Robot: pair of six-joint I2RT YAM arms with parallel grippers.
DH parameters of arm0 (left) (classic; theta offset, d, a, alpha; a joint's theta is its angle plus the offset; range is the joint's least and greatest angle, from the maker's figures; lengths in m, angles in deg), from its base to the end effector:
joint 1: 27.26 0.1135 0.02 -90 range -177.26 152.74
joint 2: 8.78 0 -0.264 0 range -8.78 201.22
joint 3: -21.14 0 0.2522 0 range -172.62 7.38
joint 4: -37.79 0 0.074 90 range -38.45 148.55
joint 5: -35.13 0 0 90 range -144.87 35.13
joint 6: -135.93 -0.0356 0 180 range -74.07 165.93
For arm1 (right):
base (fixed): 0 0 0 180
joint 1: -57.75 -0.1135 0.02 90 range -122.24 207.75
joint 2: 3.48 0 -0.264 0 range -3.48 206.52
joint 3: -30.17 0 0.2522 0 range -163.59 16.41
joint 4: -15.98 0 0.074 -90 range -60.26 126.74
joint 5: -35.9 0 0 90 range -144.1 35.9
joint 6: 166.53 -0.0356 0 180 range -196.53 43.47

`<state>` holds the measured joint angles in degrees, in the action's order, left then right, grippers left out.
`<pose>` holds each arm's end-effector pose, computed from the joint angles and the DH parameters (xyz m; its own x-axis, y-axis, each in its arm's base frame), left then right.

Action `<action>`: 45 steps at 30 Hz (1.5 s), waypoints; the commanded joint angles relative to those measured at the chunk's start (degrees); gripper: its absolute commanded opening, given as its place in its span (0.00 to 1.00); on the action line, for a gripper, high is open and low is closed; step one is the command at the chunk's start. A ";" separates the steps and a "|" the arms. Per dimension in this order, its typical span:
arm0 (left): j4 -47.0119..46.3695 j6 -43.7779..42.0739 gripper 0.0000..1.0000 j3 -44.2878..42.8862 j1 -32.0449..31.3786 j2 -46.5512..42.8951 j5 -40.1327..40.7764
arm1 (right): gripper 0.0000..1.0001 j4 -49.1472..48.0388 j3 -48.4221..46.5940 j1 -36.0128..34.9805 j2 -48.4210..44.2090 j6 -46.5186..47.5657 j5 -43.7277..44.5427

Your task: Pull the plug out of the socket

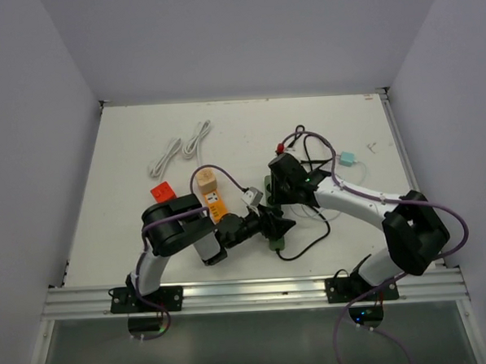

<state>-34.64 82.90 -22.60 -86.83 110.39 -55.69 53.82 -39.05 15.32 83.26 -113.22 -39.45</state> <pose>0.1624 -0.2775 0.0942 -0.5440 -0.2611 -0.7974 0.6787 0.4219 -0.6012 0.2328 0.2006 0.2119 -0.8136 0.0395 -0.5801 -0.0755 0.9821 0.1728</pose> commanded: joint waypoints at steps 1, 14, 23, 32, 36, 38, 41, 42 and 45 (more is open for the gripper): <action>22.12 0.82 0.73 2.20 1.92 6.86 4.16 | 0.00 -5.69 1.57 2.08 -7.28 -4.62 -17.96; 23.00 -0.23 0.73 2.64 1.91 5.89 4.42 | 0.00 6.93 -6.81 -3.42 -2.99 1.61 3.74; 25.02 -1.20 0.73 2.11 1.91 5.46 5.92 | 0.00 12.05 -11.17 -7.40 3.18 0.48 9.00; 20.73 -2.68 0.74 4.40 1.91 3.09 4.87 | 0.00 5.37 -3.17 -0.47 -4.72 -0.84 -0.58; 24.30 -6.37 0.77 4.32 1.65 -1.91 4.95 | 0.00 2.82 -0.97 4.98 -10.26 -0.49 -8.66; 29.38 -8.66 0.78 2.92 1.48 -6.57 5.56 | 0.00 2.99 -1.05 8.06 -12.37 0.30 -11.13; 35.63 -12.35 0.79 0.63 1.48 -12.02 6.18 | 0.00 4.84 -2.19 11.58 -15.28 1.53 -13.24; 37.40 -13.58 0.79 -0.16 1.48 -13.25 6.35 | 0.00 5.10 -2.37 12.11 -16.07 1.79 -13.86; 42.85 -16.04 0.80 -3.33 1.56 -16.78 6.62 | 0.00 6.24 -3.07 14.22 -18.53 3.20 -13.95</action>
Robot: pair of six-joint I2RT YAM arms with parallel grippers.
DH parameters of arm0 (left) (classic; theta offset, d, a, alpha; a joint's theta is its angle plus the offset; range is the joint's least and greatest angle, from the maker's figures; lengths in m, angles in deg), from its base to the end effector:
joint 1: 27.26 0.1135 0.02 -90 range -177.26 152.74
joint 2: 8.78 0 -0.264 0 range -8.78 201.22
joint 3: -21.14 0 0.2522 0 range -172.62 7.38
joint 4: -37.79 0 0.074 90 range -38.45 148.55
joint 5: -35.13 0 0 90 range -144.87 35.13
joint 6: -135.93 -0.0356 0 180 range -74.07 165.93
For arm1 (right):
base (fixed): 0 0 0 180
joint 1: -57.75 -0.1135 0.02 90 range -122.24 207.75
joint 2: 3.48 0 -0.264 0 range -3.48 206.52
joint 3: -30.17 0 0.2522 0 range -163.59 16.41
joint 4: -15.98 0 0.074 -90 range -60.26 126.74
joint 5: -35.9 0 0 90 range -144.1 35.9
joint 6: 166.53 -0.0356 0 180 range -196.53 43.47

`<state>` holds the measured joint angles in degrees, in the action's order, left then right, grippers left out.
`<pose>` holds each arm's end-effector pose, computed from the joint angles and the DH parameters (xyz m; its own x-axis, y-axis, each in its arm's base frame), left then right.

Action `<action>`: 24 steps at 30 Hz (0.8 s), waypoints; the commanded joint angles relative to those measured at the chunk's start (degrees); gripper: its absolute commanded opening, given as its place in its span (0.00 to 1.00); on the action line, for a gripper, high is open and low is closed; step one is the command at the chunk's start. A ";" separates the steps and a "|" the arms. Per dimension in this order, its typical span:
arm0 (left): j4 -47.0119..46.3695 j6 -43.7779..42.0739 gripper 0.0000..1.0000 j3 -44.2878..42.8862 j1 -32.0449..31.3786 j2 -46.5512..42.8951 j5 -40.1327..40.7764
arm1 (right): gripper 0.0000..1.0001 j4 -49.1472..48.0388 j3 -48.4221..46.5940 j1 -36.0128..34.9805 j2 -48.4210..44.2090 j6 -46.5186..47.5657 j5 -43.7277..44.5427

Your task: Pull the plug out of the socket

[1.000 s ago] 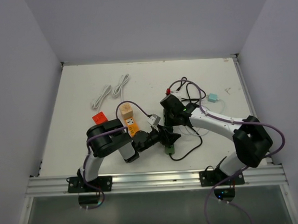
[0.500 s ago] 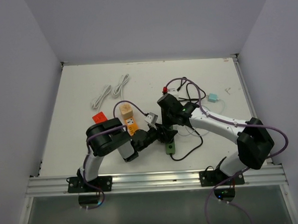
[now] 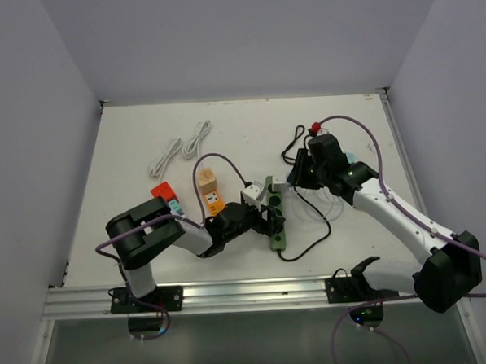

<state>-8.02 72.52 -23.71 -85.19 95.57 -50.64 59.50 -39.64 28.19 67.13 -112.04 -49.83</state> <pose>0.1720 -0.2696 0.1260 -0.4736 -0.0849 -0.8766 0.6654 0.6176 -0.4193 0.2300 0.1274 0.2825 -0.7535 0.2385 -0.6126 -0.0098 0.9277 0.3732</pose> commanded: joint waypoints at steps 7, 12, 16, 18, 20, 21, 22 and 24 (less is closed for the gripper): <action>29.94 -12.87 0.81 -7.84 0.01 -12.23 4.03 | 0.00 2.15 -5.20 14.41 -5.74 5.62 -8.38; 39.79 -17.09 0.83 -12.58 1.06 -19.61 3.86 | 0.00 -1.97 -8.01 26.55 -2.85 4.13 -23.76; 45.40 -18.67 0.84 -15.22 2.56 -22.96 1.40 | 0.00 -5.75 -12.05 35.95 3.12 -0.16 -33.52; 47.26 -19.12 0.84 -15.93 3.61 -24.45 1.66 | 0.00 -7.16 -13.72 37.81 6.80 -1.66 -37.64; 48.93 -18.51 0.84 -16.81 4.23 -25.25 1.92 | 0.00 -7.87 -16.62 39.49 8.75 -2.90 -38.20; 49.37 -18.07 0.84 -17.16 4.32 -25.69 1.75 | 0.00 -8.13 -17.42 39.75 9.63 -3.08 -36.55; 50.68 -18.15 0.84 -17.94 4.41 -25.78 1.49 | 0.00 -8.49 -18.56 40.10 11.46 -3.34 -35.48; 51.66 -18.15 0.84 -18.39 4.49 -26.22 1.66 | 0.02 -9.71 -19.18 40.46 13.75 -3.78 -34.25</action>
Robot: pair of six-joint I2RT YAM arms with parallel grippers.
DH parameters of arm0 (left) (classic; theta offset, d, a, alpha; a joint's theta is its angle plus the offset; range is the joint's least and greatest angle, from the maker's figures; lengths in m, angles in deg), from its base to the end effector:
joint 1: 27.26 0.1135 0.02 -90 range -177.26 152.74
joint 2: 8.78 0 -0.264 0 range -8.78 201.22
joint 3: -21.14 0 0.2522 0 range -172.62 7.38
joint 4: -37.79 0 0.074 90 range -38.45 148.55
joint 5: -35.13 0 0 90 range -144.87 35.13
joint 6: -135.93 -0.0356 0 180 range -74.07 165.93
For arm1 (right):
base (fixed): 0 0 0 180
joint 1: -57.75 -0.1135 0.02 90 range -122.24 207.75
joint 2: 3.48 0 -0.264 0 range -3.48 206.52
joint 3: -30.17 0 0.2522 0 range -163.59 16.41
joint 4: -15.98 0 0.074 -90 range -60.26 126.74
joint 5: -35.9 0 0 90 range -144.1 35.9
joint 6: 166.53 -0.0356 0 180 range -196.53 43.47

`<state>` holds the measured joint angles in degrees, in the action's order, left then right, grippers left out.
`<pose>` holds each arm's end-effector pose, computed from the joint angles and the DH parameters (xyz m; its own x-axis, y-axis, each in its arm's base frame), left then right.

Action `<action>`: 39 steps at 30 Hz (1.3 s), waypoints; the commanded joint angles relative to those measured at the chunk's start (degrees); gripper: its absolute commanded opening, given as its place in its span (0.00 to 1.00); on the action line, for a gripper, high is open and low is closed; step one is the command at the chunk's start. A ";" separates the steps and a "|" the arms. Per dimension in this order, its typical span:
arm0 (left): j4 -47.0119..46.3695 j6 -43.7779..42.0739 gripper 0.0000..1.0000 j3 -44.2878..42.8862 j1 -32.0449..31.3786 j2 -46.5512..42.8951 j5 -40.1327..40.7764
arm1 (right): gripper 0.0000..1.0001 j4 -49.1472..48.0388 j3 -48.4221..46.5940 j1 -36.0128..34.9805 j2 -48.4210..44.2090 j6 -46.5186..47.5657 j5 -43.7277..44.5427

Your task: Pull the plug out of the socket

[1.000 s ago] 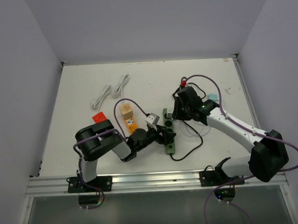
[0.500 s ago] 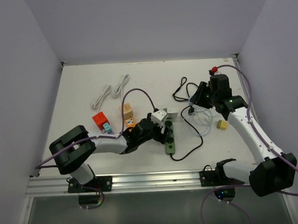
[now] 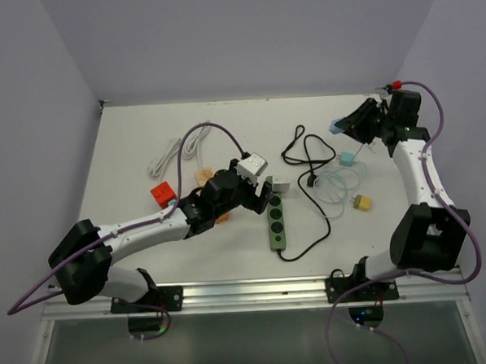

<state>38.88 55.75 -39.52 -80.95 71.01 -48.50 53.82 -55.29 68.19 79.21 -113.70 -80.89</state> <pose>0.1892 -0.2508 0.2529 -0.3277 0.1598 -0.9312 0.6935 0.7100 -0.1223 0.3224 -0.0431 0.3268 -0.5717 0.6538 -0.4957 0.1812 0.6899 0.7009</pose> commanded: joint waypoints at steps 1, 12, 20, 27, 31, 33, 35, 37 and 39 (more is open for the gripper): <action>4.41 -1.47 0.84 -1.98 0.25 -1.83 -0.31 | 0.03 -4.73 -4.05 0.64 4.64 -2.90 -1.79; -0.25 0.28 0.84 5.58 0.25 -4.64 -0.39 | 0.12 -13.96 -6.87 0.64 23.28 -3.17 7.71; -0.43 1.51 0.83 8.83 0.17 -4.73 -1.01 | 0.29 -10.46 -14.25 0.64 33.58 -1.77 8.24; -0.69 2.83 0.83 9.63 0.17 -4.91 -2.06 | 0.60 -8.26 -14.52 0.64 33.15 -1.68 6.13; -1.65 3.88 0.83 10.77 0.17 -5.52 -2.42 | 0.67 -3.36 -15.13 0.64 30.78 -0.98 6.40; -2.36 4.93 0.83 11.38 0.17 -6.04 -2.59 | 0.70 1.29 -16.44 0.64 29.02 -0.28 6.22; -3.06 6.60 0.83 11.65 0.17 -6.05 -2.77 | 0.74 4.04 -17.41 0.64 27.18 1.13 5.26; -3.76 7.31 0.82 11.91 0.17 -6.05 -3.03 | 0.75 9.03 -18.91 0.64 25.68 2.97 5.34; -4.12 8.63 0.82 12.00 0.17 -6.14 -3.03 | 0.75 11.07 -18.91 0.64 22.79 3.85 6.12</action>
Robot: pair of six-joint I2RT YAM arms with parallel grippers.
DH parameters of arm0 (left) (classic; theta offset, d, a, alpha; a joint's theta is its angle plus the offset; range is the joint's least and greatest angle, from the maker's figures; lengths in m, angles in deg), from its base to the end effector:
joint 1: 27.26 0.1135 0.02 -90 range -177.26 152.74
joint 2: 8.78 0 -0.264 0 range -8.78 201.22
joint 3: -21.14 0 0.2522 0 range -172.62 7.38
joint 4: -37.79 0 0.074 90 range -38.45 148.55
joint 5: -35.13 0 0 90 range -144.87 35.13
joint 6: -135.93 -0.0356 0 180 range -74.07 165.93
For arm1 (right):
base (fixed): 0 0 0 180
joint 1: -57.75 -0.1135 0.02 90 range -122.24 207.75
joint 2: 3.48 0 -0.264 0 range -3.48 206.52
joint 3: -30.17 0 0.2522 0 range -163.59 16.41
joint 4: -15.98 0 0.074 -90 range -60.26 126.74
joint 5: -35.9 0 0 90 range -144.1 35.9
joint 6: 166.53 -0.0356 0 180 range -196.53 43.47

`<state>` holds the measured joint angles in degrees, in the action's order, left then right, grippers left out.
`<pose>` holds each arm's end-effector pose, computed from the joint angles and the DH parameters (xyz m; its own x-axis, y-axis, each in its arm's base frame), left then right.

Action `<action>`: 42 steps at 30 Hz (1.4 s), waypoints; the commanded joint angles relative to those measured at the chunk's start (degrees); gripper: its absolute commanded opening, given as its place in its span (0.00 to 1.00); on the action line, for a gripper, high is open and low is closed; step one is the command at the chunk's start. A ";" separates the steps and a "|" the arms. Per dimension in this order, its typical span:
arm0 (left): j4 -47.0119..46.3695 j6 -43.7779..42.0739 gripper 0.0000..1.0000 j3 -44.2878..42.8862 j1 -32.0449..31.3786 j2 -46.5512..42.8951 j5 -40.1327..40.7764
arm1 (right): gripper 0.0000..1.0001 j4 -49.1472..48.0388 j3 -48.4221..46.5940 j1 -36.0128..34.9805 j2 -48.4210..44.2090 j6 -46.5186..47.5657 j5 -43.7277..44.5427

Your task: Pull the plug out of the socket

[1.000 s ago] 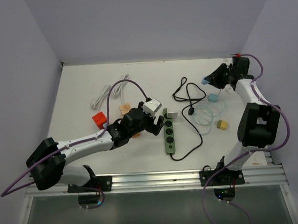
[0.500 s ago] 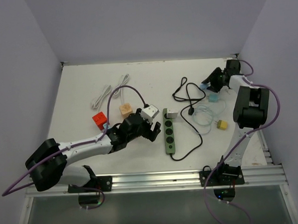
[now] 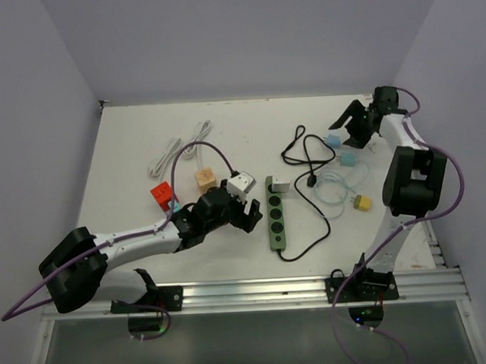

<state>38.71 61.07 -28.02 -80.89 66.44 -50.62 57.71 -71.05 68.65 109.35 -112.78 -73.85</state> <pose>0.1663 -0.2213 0.2083 -0.4592 0.1843 -0.8690 0.6670 0.7176 -0.2003 0.4281 -0.0702 0.2198 -0.6472 0.6914 -0.3212 0.4495 0.6864 0.5717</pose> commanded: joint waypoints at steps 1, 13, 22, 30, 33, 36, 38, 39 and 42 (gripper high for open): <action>-4.99 3.67 0.82 0.85 0.10 -1.57 -1.26 | 0.75 9.28 -2.72 0.18 -8.59 4.07 -0.30; -27.27 5.79 0.79 6.81 -3.06 5.19 -3.98 | 0.78 9.22 9.75 -23.24 -34.16 12.17 18.58; -55.69 2.00 0.80 13.43 -3.85 15.38 -12.24 | 0.81 9.65 16.17 -43.41 -32.60 11.29 38.90; -61.43 1.91 0.80 11.41 -3.85 23.39 -13.22 | 0.83 5.70 20.75 -45.70 -28.47 10.67 37.94; -61.16 1.30 0.80 8.86 -3.94 25.41 -13.83 | 0.86 4.99 21.10 -45.96 -26.80 10.76 38.29; -59.85 0.77 0.80 7.28 -3.94 26.82 -13.30 | 0.86 3.24 21.02 -45.96 -25.04 10.85 36.80; -59.32 0.25 0.80 6.66 -3.94 27.34 -12.69 | 0.86 2.27 21.01 -46.05 -23.98 10.68 35.75; -58.53 0.16 0.80 5.96 -3.94 27.52 -12.60 | 0.86 1.75 21.10 -46.23 -23.63 10.67 35.48; -57.48 -0.37 0.80 4.55 -3.94 28.57 -12.60 | 0.86 0.86 20.67 -46.23 -21.87 10.24 35.57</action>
<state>-16.50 63.27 -21.05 -84.67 93.89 -63.62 61.86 -49.85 22.79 86.32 -101.90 -38.60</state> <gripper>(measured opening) 0.797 0.856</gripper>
